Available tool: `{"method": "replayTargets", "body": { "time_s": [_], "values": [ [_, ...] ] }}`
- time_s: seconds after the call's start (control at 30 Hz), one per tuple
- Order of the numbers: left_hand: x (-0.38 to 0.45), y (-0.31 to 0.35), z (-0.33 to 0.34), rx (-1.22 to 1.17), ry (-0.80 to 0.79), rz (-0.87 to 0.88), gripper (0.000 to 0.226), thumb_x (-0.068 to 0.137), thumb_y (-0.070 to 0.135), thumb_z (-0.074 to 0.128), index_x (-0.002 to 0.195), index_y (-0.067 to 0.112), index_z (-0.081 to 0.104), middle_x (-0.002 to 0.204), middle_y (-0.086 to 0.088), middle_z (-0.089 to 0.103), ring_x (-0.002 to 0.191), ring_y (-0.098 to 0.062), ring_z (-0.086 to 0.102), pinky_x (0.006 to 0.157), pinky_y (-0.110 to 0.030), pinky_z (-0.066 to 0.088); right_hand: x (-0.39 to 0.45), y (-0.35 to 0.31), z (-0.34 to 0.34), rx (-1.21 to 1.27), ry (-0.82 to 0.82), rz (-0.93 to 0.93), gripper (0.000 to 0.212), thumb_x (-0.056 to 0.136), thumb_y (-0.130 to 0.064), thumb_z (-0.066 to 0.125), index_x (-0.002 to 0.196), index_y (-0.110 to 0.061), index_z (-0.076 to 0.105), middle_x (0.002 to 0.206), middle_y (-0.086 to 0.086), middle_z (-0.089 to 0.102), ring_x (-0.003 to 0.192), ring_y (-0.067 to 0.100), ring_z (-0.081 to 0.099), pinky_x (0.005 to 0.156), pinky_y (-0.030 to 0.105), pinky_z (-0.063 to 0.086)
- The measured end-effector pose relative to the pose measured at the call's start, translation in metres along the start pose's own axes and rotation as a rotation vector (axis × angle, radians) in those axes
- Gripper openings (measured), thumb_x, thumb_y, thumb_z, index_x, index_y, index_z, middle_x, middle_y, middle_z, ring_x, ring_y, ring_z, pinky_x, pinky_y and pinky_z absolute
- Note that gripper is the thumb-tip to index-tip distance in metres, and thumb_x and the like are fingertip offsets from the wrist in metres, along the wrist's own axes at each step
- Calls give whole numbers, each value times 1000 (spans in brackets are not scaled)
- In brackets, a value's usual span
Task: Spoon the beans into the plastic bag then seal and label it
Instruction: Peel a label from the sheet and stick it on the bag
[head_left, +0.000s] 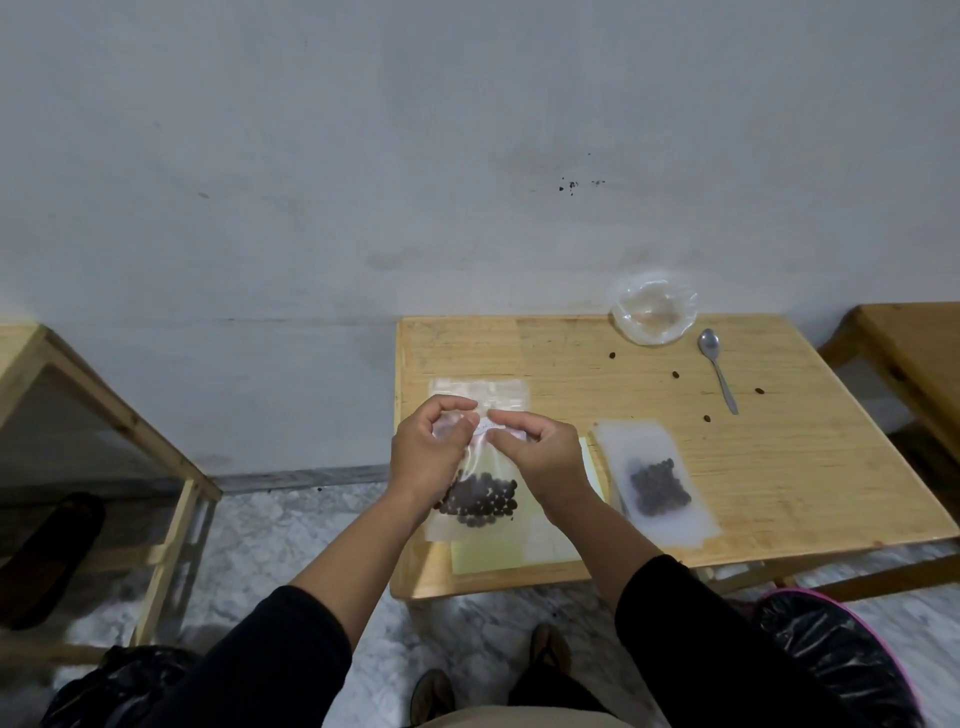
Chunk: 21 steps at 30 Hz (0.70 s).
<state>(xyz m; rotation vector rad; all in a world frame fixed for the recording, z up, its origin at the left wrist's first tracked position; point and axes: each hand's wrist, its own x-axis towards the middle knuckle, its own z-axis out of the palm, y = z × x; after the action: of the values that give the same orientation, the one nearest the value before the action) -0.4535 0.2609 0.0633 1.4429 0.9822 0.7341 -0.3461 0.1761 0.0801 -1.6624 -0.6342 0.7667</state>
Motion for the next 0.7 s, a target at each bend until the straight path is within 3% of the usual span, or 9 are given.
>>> {"method": "replayTargets", "body": {
  "time_s": [0.07,0.17,0.33,0.43,0.57,0.7],
  "values": [
    [4,2,3,14,-18,11,12,86,24,66,85,36,67,96,19,67,88,-13,65,80,-30,53,5,-1,-5,20,0,20,23,78,-11,72,99,-20,73,94,-17,69,96,-9,60,82,8,45],
    [14,5,12,22,-6,0,12,86,23,65,85,36,66,97,17,67,83,-15,63,79,-29,51,15,-2,-12,4,3,15,16,78,-12,71,89,-22,74,90,-15,71,89,-8,63,79,8,44],
    [39,5,29,45,85,-44,11,86,23,65,86,34,67,97,14,67,87,-11,63,77,-27,51,38,3,-24,-149,-64,-30,13,77,-14,70,84,-22,76,83,-9,74,83,9,67,78,20,52],
    [57,5,41,39,106,-84,10,85,24,66,87,34,67,100,11,66,88,-16,64,76,-32,53,59,7,-33,-119,-90,10,14,77,-10,70,84,-21,76,77,-11,73,73,-1,65,71,14,50],
    [82,5,56,70,74,-157,19,77,25,75,93,29,66,94,5,65,67,-16,61,64,-35,57,92,16,-42,-90,-118,68,13,77,-6,71,85,-16,75,66,-15,68,61,-7,59,66,9,46],
    [111,-4,70,166,96,-178,29,70,30,81,93,32,64,99,11,64,88,-13,61,79,-32,53,127,27,-46,-57,-148,128,12,77,-5,72,84,-15,75,74,-7,71,67,-2,63,66,10,47]
  ]
}}
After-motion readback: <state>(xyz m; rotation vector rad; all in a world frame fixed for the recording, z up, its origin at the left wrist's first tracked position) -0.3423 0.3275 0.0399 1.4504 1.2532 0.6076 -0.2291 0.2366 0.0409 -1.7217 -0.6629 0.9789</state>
